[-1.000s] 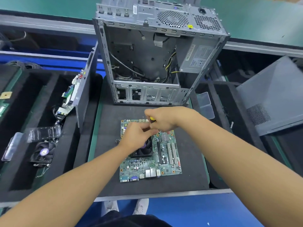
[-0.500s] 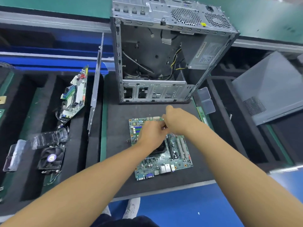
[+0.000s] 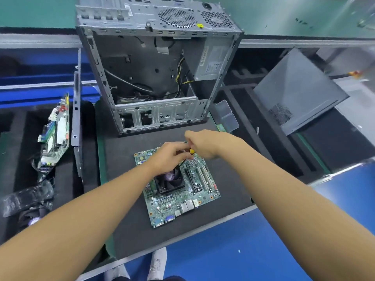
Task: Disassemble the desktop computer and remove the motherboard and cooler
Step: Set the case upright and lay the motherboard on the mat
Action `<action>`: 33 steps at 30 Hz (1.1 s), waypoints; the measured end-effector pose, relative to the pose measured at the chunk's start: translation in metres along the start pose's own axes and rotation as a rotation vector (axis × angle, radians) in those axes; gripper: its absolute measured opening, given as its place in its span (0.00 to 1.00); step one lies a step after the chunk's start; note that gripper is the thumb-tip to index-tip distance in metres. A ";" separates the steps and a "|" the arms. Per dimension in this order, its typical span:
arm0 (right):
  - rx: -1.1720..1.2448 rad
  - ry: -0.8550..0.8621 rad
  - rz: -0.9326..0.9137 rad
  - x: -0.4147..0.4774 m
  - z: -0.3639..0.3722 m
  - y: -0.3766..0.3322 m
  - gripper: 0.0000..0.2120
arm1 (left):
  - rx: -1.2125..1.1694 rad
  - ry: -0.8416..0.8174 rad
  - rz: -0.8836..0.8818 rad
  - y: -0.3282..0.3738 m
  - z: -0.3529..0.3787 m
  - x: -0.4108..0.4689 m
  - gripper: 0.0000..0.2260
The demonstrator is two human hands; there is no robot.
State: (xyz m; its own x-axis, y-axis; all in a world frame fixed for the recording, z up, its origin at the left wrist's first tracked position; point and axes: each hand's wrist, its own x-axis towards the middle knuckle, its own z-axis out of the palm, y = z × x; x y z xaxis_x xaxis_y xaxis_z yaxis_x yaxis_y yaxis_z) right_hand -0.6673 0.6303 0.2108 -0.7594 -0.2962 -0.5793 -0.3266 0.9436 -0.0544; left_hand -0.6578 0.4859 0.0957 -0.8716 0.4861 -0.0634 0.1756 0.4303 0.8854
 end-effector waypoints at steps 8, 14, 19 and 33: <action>0.133 0.146 -0.051 0.010 0.002 -0.021 0.08 | -0.012 0.118 0.072 -0.012 -0.002 -0.020 0.11; 0.187 0.226 0.051 0.018 0.014 -0.045 0.04 | -0.006 0.247 0.098 -0.023 -0.002 -0.030 0.07; 0.014 0.023 -0.125 0.020 -0.001 -0.057 0.12 | -0.074 0.226 -0.039 -0.030 -0.019 -0.039 0.08; 0.036 0.105 -0.067 0.017 0.003 -0.070 0.14 | -0.025 0.295 -0.089 -0.028 -0.020 -0.055 0.04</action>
State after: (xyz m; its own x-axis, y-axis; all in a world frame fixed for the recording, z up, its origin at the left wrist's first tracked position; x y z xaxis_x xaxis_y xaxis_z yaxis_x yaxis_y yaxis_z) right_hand -0.6559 0.5593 0.2022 -0.7921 -0.3707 -0.4848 -0.3597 0.9253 -0.1199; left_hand -0.6236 0.4315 0.0833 -0.9789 0.2040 -0.0078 0.0846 0.4402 0.8939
